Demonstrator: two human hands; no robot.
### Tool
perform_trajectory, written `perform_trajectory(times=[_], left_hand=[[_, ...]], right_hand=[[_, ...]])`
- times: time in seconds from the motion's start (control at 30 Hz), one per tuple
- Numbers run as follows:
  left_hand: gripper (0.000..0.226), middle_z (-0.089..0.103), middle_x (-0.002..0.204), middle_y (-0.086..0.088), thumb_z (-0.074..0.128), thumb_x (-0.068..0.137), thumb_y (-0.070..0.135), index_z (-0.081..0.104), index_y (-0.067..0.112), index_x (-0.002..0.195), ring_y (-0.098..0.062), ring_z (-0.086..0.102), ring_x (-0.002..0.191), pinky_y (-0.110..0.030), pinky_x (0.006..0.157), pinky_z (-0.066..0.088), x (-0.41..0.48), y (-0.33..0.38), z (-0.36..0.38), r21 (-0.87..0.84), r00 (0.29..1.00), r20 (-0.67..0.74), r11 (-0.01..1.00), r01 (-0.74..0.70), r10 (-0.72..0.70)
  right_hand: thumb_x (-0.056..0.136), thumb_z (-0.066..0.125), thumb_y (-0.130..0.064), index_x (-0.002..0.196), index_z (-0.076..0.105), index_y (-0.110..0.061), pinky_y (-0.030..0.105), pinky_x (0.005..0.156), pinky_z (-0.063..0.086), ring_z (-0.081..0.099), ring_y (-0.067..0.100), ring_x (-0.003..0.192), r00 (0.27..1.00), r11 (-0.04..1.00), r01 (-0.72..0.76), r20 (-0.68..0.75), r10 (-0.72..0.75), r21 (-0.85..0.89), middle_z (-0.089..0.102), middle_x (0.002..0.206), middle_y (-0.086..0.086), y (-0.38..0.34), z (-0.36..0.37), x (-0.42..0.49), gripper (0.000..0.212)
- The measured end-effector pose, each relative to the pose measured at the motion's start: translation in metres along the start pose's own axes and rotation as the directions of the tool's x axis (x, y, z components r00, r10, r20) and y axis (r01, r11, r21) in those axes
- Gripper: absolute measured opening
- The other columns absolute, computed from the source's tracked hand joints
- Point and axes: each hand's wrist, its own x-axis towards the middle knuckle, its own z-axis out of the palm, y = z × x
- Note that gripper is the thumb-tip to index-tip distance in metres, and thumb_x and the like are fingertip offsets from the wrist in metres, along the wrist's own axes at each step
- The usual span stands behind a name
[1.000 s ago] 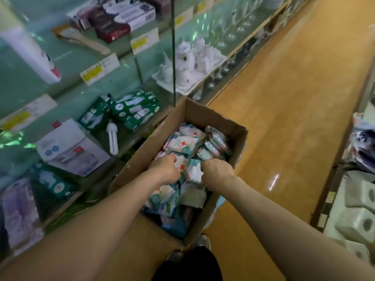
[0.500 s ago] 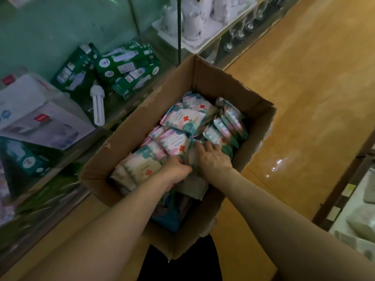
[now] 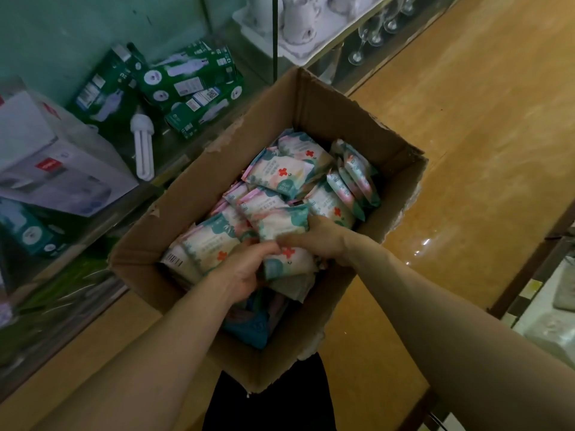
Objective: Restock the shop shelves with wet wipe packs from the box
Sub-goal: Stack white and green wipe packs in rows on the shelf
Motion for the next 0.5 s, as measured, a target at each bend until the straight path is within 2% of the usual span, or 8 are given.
perform_trajectory(times=[0.07, 0.13, 0.2, 0.23, 0.27, 0.33, 0.4, 0.5], left_hand=[[0.036, 0.068, 0.104, -0.008, 0.063, 0.085, 0.007, 0.059, 0.022, 0.117, -0.023, 0.064, 0.090, -0.035, 0.071, 0.053, 0.000, 0.001, 0.001, 0.004, 0.999, 0.020, 0.999, -0.039, 0.038], [0.030, 0.067, 0.106, -0.007, 0.064, 0.086, 0.007, 0.059, 0.025, 0.109, -0.025, 0.064, 0.095, -0.039, 0.073, 0.055, -0.001, 0.006, 0.003, 0.011, 0.997, -0.011, 0.997, -0.079, 0.080], [0.031, 0.067, 0.106, -0.005, 0.064, 0.087, 0.006, 0.058, 0.025, 0.111, -0.023, 0.065, 0.094, -0.038, 0.070, 0.056, 0.003, 0.011, 0.001, 0.042, 0.989, -0.078, 0.991, -0.126, 0.129], [0.034, 0.067, 0.105, -0.004, 0.064, 0.086, 0.007, 0.058, 0.023, 0.116, -0.022, 0.065, 0.093, -0.038, 0.071, 0.057, 0.004, 0.013, 0.000, 0.059, 0.983, -0.112, 0.988, -0.142, 0.148], [0.038, 0.067, 0.107, -0.005, 0.065, 0.086, 0.007, 0.057, 0.021, 0.121, -0.023, 0.066, 0.093, -0.040, 0.074, 0.057, 0.006, 0.015, -0.003, 0.069, 0.976, -0.143, 0.986, -0.154, 0.162], [0.043, 0.067, 0.111, -0.007, 0.065, 0.084, 0.008, 0.056, 0.017, 0.126, -0.026, 0.066, 0.097, -0.041, 0.080, 0.056, 0.009, 0.016, -0.006, 0.077, 0.961, -0.206, 0.982, -0.170, 0.183], [0.042, 0.068, 0.110, -0.009, 0.064, 0.083, 0.007, 0.058, 0.015, 0.124, -0.027, 0.066, 0.097, -0.038, 0.079, 0.055, 0.010, 0.015, -0.010, 0.080, 0.946, -0.256, 0.980, -0.185, 0.199], [0.037, 0.068, 0.104, -0.010, 0.061, 0.082, 0.004, 0.061, 0.010, 0.119, -0.028, 0.066, 0.093, -0.040, 0.083, 0.055, 0.011, 0.012, -0.013, 0.085, 0.934, -0.288, 0.977, -0.198, 0.214]], right_hand=[[0.088, 0.065, -0.038, 0.123, 0.057, -0.018, 0.018, 0.067, 0.047, 0.055, 0.014, 0.092, 0.998, 0.998, 0.033, -0.055, -0.036, -0.048, 0.060, 0.108, -0.004, -0.004, 0.002, 0.003, 0.041], [0.092, 0.055, -0.049, 0.121, 0.057, -0.017, 0.028, 0.079, 0.046, 0.055, 0.017, 0.096, 0.973, 0.968, 0.041, -0.209, -0.095, -0.246, 0.059, 0.108, -0.002, -0.003, 0.002, 0.009, 0.044], [0.095, 0.048, -0.047, 0.118, 0.056, -0.015, 0.034, 0.080, 0.049, 0.058, 0.022, 0.098, 0.887, 0.870, -0.004, -0.403, -0.225, -0.494, 0.061, 0.111, 0.005, 0.000, -0.002, 0.015, 0.040], [0.096, 0.048, -0.040, 0.120, 0.053, -0.012, 0.036, 0.082, 0.048, 0.057, 0.024, 0.103, 0.848, 0.783, -0.060, -0.446, -0.288, -0.620, 0.058, 0.117, 0.009, 0.002, -0.006, 0.017, 0.037], [0.096, 0.049, -0.033, 0.127, 0.048, -0.009, 0.036, 0.086, 0.047, 0.053, 0.028, 0.112, 0.847, 0.679, -0.127, -0.435, -0.305, -0.723, 0.053, 0.125, 0.014, 0.006, -0.010, 0.021, 0.039], [0.096, 0.050, -0.028, 0.139, 0.033, -0.002, 0.038, 0.092, 0.045, 0.043, 0.034, 0.126, 0.904, 0.518, -0.229, -0.378, -0.201, -0.824, 0.041, 0.138, 0.021, 0.014, -0.013, 0.028, 0.054], [0.096, 0.051, -0.027, 0.143, 0.019, 0.004, 0.039, 0.094, 0.045, 0.042, 0.037, 0.128, 0.918, 0.481, -0.287, -0.381, -0.108, -0.829, 0.037, 0.141, 0.027, 0.021, -0.012, 0.036, 0.065], [0.099, 0.043, -0.023, 0.141, 0.018, 0.006, 0.038, 0.089, 0.046, 0.050, 0.035, 0.123, 0.901, 0.434, -0.317, -0.411, -0.142, -0.843, 0.044, 0.136, 0.026, 0.021, -0.013, 0.041, 0.058]])
